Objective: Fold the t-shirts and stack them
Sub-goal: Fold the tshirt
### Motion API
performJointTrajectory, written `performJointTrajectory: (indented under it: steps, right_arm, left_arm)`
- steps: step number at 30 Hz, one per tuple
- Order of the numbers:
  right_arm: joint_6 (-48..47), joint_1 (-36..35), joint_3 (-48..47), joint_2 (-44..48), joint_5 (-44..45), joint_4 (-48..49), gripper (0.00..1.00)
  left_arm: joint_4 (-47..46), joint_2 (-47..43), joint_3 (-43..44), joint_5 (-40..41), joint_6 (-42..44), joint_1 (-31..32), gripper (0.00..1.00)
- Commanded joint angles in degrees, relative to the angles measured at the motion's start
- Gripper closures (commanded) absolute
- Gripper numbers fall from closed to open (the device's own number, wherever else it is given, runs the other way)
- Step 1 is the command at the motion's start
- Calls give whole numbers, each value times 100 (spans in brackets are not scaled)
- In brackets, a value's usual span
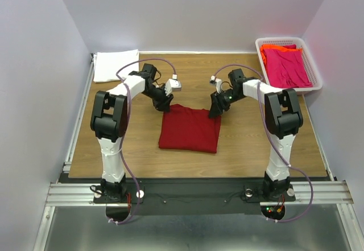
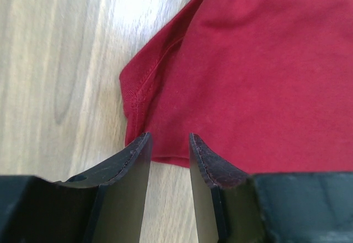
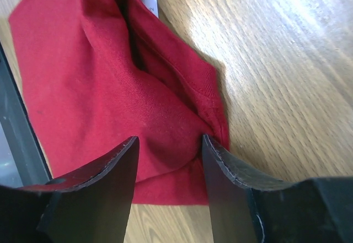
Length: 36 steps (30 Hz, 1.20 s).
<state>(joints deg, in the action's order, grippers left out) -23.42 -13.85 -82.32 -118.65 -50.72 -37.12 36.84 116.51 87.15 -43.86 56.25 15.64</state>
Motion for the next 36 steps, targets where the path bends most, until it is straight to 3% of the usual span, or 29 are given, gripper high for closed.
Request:
performJointTrajectory:
  steps: [1, 3, 4, 5, 6, 7, 10, 12, 15, 19, 26, 36]
  right_arm:
    - [-119, -83, -20, -52, 9, 74, 45]
    - [-101, -92, -47, -70, -8, 83, 46]
    - [-101, -101, -56, -88, -17, 91, 49]
    - [-93, -101, -56, -71, -34, 91, 59]
    - [-84, -109, -64, -62, -35, 91, 59]
    - [-75, -101, -56, -44, -35, 74, 68]
    - [-57, -101, 23, 192, 27, 74, 78]
    - [-49, -101, 93, 438, 71, 74, 80]
    - [4, -101, 190, 737, 132, 74, 92]
    - [205, -101, 243, 1053, 307, 65, 99]
    - [558, -92, 454, 1538, 1405, 74, 99]
    - [716, -101, 270, 712, 2619, 583, 99]
  left_arm:
    - [-36, 91, 179, 35, -61, -8, 55]
    - [-54, 153, 179, 52, -61, -8, 57]
    - [-63, 170, 188, 44, -79, 1, 58]
    - [-72, 188, 197, 35, -79, 1, 64]
    - [-72, 188, 205, 35, -88, 1, 64]
    - [-63, 179, 205, 35, -96, 1, 73]
    - [-98, 4, 92, 17, -123, -8, 95]
    - [-124, -189, 21, 17, -149, -17, 100]
    - [-177, -400, -102, 35, -193, -8, 100]
    - [-212, -585, -155, 105, -281, -8, 100]
    - [-528, -911, -76, 307, -649, 1, 100]
    - [-1126, -8, 486, 914, -1037, 202, 100]
